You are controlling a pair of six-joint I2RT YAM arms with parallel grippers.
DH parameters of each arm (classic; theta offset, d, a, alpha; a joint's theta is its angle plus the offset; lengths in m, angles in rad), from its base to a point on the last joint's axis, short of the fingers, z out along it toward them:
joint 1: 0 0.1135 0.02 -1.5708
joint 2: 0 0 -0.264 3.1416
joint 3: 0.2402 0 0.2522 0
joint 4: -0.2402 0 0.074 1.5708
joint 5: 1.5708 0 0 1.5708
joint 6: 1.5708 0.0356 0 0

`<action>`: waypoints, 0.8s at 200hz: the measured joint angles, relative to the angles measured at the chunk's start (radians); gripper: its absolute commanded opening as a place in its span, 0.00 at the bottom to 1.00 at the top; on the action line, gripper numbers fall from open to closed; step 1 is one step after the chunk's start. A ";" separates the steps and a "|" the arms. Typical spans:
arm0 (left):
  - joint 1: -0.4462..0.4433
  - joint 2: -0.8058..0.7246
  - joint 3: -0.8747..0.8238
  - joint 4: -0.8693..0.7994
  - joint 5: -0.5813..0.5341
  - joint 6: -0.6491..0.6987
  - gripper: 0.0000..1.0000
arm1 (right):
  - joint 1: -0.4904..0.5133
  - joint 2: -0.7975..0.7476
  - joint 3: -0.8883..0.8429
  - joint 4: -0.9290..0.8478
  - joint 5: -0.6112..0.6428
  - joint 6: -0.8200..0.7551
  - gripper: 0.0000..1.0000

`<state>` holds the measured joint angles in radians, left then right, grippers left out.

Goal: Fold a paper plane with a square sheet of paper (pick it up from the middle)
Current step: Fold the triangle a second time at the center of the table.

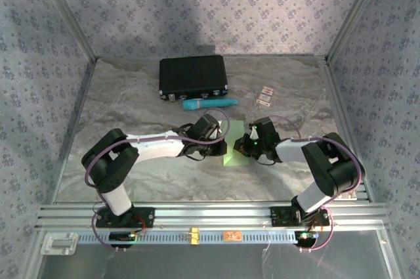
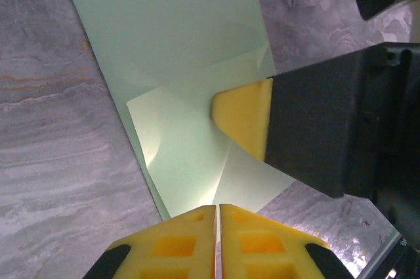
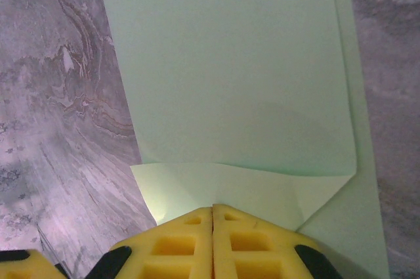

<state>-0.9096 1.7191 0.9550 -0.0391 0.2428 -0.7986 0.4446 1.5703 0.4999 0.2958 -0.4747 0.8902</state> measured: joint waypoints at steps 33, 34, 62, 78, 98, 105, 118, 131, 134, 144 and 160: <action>0.001 0.025 0.006 0.009 0.008 -0.003 0.09 | 0.000 0.000 0.000 0.000 0.000 0.000 0.08; 0.001 0.025 0.006 0.010 0.008 -0.003 0.09 | 0.000 0.000 0.000 0.000 0.000 0.000 0.08; 0.002 0.045 0.011 0.017 0.019 -0.007 0.09 | 0.000 0.000 0.000 0.000 0.000 0.000 0.08; 0.003 0.058 0.013 0.021 0.027 -0.007 0.09 | 0.000 0.000 0.000 0.000 0.000 0.000 0.08; 0.006 0.076 0.013 0.029 0.036 -0.007 0.08 | -0.001 0.000 0.000 0.000 0.000 0.000 0.08; 0.006 0.082 0.013 0.034 0.039 -0.007 0.09 | -0.001 0.000 0.000 0.000 0.000 0.000 0.08; 0.006 0.089 0.013 0.040 0.046 -0.007 0.08 | -0.001 0.000 0.000 0.000 0.000 0.000 0.08; 0.006 0.097 0.015 0.041 0.053 -0.007 0.08 | -0.001 0.000 0.000 0.000 0.000 0.000 0.08; 0.006 0.100 0.016 0.042 0.053 -0.007 0.08 | -0.001 0.000 0.000 0.000 0.000 0.000 0.08; 0.006 0.110 0.020 0.043 0.053 -0.007 0.07 | -0.001 0.000 0.000 0.000 -0.001 0.000 0.08; 0.006 0.130 0.024 0.037 0.050 -0.007 0.05 | -0.001 -0.001 0.000 0.000 0.000 0.000 0.09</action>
<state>-0.9031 1.8492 0.9791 -0.0025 0.2932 -0.8059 0.4435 1.5696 0.4999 0.2958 -0.4751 0.8902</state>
